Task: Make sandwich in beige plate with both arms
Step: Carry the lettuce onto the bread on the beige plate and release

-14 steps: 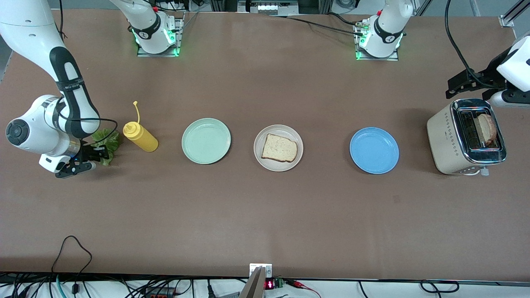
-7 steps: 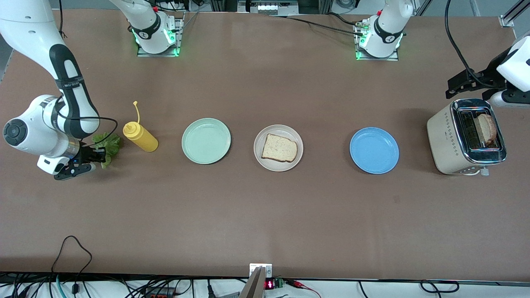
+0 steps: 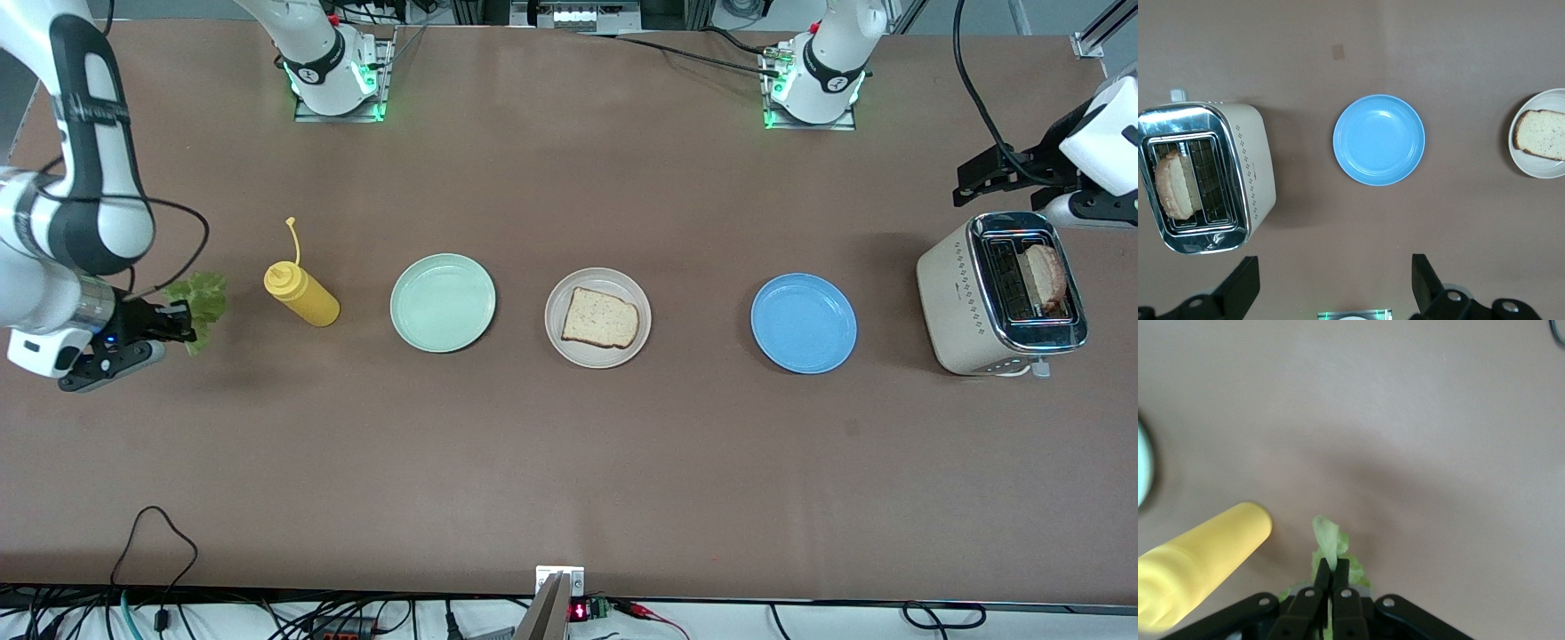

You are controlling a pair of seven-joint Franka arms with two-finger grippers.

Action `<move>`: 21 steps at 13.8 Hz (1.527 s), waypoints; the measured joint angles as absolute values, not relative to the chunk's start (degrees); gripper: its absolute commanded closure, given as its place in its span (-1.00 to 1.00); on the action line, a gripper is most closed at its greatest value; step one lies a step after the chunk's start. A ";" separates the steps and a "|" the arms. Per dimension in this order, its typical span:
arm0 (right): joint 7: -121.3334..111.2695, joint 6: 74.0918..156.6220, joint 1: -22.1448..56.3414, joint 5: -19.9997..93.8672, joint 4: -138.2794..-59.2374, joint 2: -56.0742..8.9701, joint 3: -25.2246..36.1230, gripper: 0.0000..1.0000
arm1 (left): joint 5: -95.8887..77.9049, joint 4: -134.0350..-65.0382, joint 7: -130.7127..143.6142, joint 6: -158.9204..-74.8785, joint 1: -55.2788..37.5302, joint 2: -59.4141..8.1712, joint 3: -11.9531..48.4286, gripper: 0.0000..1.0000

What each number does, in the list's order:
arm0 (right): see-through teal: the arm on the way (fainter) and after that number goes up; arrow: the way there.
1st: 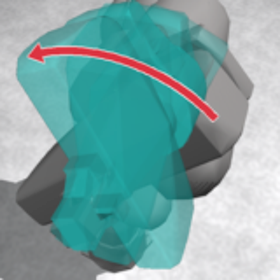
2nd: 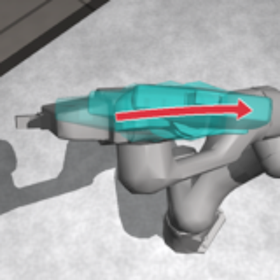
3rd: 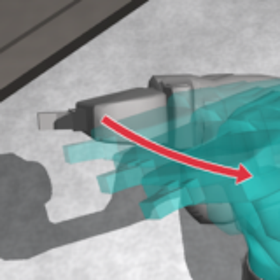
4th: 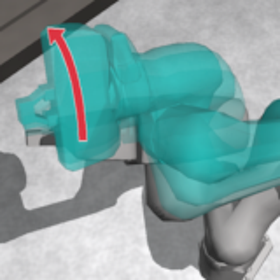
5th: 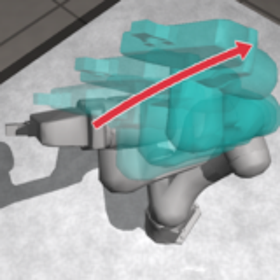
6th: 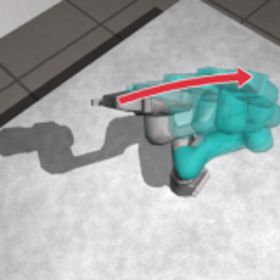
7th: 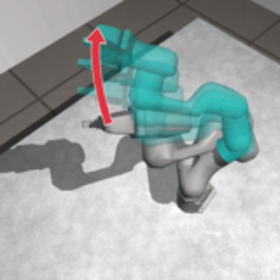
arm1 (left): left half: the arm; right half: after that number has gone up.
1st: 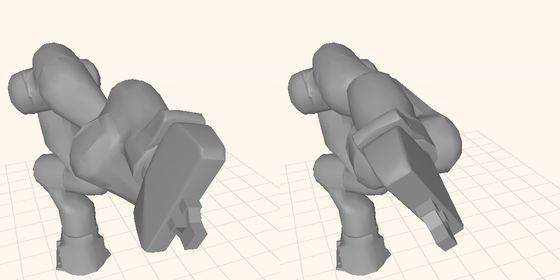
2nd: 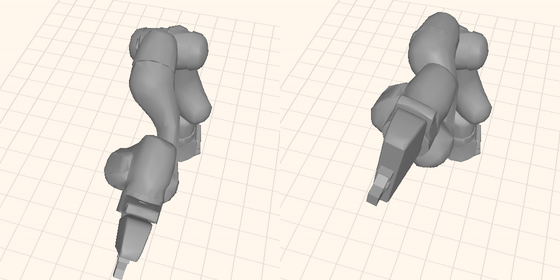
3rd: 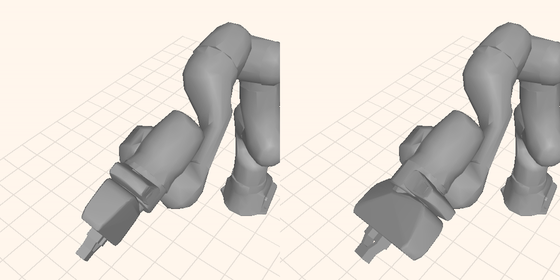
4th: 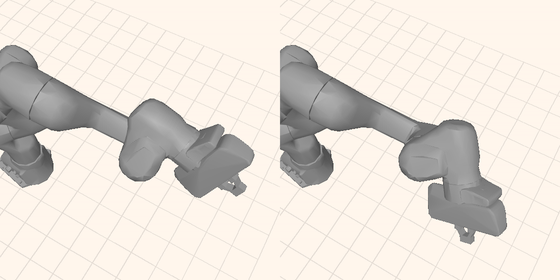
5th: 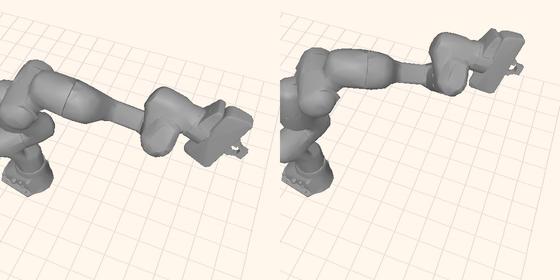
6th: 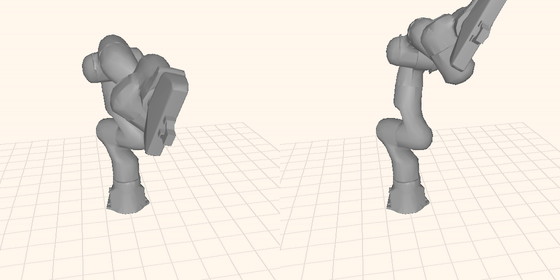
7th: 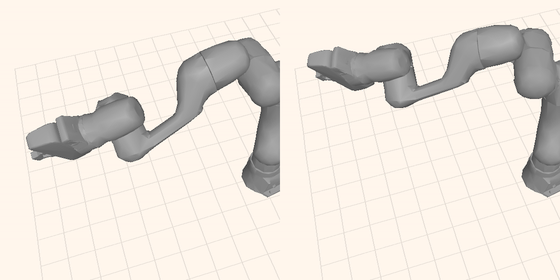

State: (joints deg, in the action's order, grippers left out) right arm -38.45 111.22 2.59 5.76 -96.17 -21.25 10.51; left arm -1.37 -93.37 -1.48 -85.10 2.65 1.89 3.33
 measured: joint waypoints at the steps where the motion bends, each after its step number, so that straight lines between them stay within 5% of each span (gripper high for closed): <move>1: -40.02 108.28 3.57 5.62 -94.06 -20.82 10.47 1.00 | -1.37 -93.34 -1.48 -84.75 2.60 1.89 3.40 -1.00; 5: -46.52 100.27 8.70 5.60 -86.40 -20.40 10.23 1.00 | -1.37 -93.29 -1.48 -84.40 2.59 1.89 3.48 -1.00; 12: -51.77 99.66 21.91 12.09 -82.99 -20.70 8.84 1.00 | -1.37 -93.25 -1.48 -84.39 2.63 1.89 3.46 -1.00; 21: -41.37 123.98 41.50 18.99 -82.80 -32.37 8.26 1.00 | -1.37 -93.12 -1.48 -84.38 2.65 1.89 3.44 -1.00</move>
